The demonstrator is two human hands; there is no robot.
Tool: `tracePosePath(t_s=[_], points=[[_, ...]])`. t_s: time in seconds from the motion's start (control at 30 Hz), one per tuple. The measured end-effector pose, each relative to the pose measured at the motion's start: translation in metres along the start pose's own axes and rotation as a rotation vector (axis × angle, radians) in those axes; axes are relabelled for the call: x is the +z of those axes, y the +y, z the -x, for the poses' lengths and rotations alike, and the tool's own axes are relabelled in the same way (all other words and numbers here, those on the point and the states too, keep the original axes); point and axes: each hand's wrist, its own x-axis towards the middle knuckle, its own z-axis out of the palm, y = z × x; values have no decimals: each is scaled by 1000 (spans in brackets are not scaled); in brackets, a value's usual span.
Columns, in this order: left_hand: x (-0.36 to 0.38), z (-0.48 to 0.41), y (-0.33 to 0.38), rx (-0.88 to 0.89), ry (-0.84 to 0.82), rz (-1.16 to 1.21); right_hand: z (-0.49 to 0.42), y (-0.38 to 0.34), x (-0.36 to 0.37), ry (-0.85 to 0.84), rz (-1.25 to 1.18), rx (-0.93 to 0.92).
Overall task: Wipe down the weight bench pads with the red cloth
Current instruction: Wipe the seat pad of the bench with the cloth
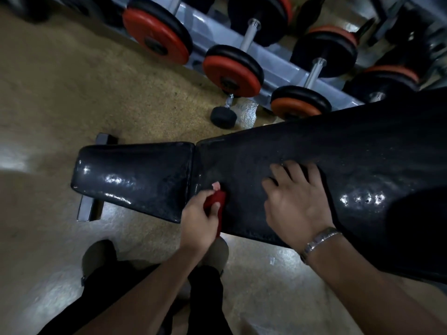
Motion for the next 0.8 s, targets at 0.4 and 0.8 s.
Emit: tracePosePath(t_s=[0.4, 0.8], points=[[15, -52, 33, 46, 34, 49, 1, 4, 4, 18, -47, -10], [23, -68, 37, 131, 11, 94, 1, 5, 12, 116, -100, -11]])
